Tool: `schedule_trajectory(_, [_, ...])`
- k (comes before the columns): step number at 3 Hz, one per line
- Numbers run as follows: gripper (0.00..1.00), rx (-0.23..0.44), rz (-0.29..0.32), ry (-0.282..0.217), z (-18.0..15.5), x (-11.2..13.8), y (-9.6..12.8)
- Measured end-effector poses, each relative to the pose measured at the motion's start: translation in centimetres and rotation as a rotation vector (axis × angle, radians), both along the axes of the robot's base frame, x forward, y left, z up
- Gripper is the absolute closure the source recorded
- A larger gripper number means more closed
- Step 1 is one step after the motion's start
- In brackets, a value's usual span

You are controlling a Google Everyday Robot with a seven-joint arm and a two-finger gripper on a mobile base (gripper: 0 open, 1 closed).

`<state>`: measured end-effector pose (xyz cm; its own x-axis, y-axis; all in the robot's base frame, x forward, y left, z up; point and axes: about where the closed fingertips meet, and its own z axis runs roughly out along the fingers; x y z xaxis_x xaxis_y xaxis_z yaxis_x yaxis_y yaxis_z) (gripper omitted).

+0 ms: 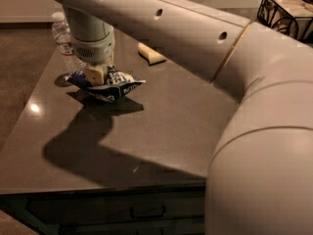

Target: Move blue chip bag near water bottle

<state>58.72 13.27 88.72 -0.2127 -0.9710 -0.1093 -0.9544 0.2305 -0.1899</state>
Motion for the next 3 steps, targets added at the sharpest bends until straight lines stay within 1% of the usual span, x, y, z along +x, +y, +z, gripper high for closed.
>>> schedule_trajectory(1, [0.13,-0.015,0.005,-0.007,-0.21,0.77,-0.09])
schedule_trajectory(2, [0.00,-0.008,0.007,-0.012,-0.32,0.92,0.16])
schedule_trajectory(3, [0.00,-0.008,0.007,-0.012,-0.32,0.92,0.16])
